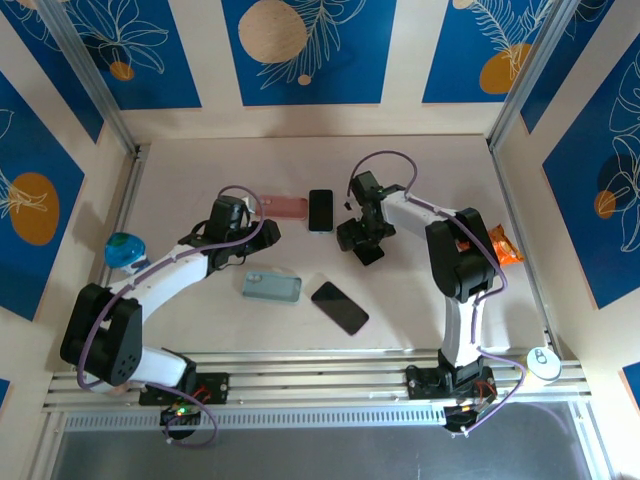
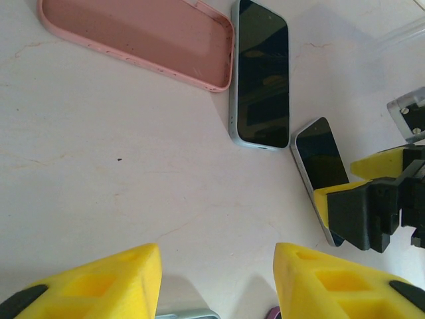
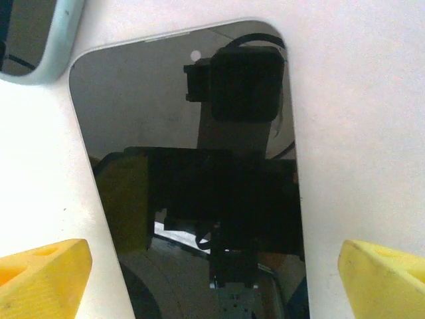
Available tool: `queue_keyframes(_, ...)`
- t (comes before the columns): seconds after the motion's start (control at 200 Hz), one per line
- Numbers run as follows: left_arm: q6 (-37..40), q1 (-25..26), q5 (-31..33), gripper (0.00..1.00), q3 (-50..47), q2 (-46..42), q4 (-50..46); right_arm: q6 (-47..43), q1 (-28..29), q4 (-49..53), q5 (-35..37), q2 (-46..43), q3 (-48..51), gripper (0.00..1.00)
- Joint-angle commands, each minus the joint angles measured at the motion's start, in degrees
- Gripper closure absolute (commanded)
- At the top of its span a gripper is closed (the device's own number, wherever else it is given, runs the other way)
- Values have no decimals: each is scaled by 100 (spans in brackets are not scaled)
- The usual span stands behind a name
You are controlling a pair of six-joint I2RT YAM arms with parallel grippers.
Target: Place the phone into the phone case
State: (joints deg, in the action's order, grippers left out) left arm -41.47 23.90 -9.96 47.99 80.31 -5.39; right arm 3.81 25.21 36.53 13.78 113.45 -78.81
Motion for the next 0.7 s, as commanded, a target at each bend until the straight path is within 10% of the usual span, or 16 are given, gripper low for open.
queue_keyframes(0.0,47,27,74,51,0,-78,-68,-179,162,124,181,189,-78,8)
queue_keyframes(0.695,198,117,5,52,47,62,-129,-134,327,301,505,68,-319,47)
